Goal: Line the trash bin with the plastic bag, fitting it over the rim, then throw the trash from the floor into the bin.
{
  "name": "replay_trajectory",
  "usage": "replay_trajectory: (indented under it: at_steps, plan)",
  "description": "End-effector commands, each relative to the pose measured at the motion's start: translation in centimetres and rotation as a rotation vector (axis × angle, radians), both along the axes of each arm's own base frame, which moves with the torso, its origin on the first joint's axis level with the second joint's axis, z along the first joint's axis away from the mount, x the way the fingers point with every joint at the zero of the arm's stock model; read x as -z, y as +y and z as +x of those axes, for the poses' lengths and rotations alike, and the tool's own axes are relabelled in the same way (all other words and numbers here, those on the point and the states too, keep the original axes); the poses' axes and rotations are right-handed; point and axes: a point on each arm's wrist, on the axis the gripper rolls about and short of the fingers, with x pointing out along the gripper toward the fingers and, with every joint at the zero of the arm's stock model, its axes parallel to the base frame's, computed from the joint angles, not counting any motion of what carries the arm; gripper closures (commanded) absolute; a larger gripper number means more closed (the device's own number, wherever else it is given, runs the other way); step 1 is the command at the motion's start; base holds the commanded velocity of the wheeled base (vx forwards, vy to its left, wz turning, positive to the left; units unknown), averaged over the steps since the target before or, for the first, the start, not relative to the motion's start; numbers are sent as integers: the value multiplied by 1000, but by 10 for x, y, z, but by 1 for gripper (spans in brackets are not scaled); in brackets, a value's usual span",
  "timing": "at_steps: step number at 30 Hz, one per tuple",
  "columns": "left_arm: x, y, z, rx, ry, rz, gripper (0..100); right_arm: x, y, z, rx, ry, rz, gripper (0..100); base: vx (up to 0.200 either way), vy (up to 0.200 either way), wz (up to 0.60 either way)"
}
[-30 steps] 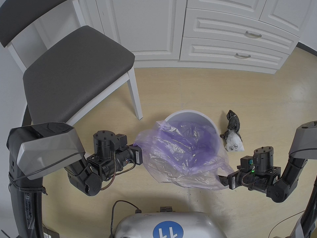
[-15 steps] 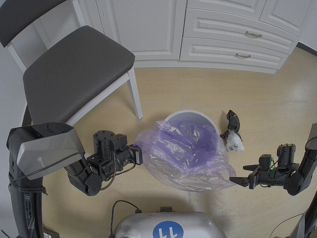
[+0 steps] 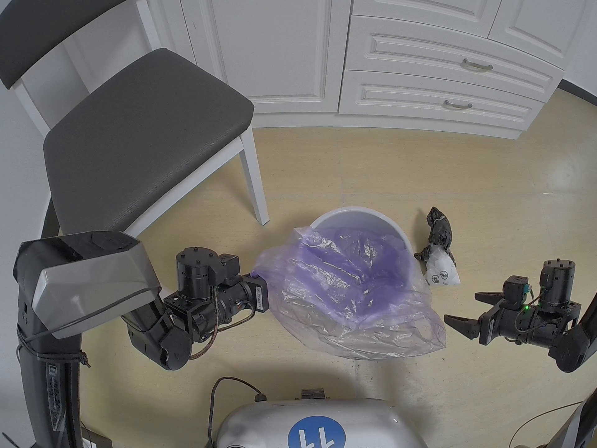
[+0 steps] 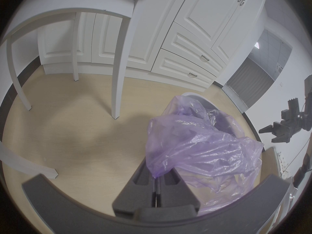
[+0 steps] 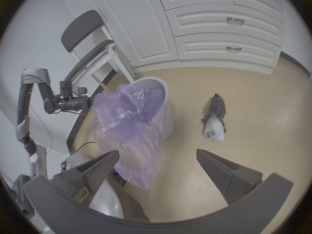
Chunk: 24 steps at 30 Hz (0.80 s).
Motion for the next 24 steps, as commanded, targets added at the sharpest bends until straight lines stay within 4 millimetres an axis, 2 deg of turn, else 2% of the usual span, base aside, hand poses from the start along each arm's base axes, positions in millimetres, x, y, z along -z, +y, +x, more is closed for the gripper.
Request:
replay_trajectory:
  at_steps: [1, 5, 7, 9, 11, 16, 18, 19, 24]
  plan:
    - [0, 0, 0, 0, -1, 2, 100, -30, 28, -6, 93, -122, -4, 0, 0, 0, 0]
    - [1, -1, -1, -1, 0, 6, 100, -33, 37, -5, 171, -146, -40, 0, 0, 0, 0]
    - [2, -4, -2, 5, 2, 9, 100, -34, 46, -10, 206, -158, -68, 0, 0, 0, 0]
    - [0, -7, -6, 16, 2, 11, 100, -43, 54, -17, 223, -194, -77, 0, 0, 0, 0]
    - [0, -8, -8, 21, 4, 12, 100, -46, 57, -17, 220, -200, -77, 0, 0, 0, 0]
    - [-1, -7, -9, 24, -3, 25, 100, -80, 91, -7, 144, -170, -135, 0, 0, 0, 0]
    - [-1, -6, -9, 22, -3, 25, 100, -83, 95, -7, 140, -154, -149, 0, 0, 0, 0]
    - [-3, -6, -10, 21, -4, 25, 100, -89, 106, -8, 119, -115, -176, 0, 0, 0, 0]
    - [-9, -5, -15, 14, -13, 31, 100, -83, 113, -3, 94, -82, -197, 0, 0, 0, 0]
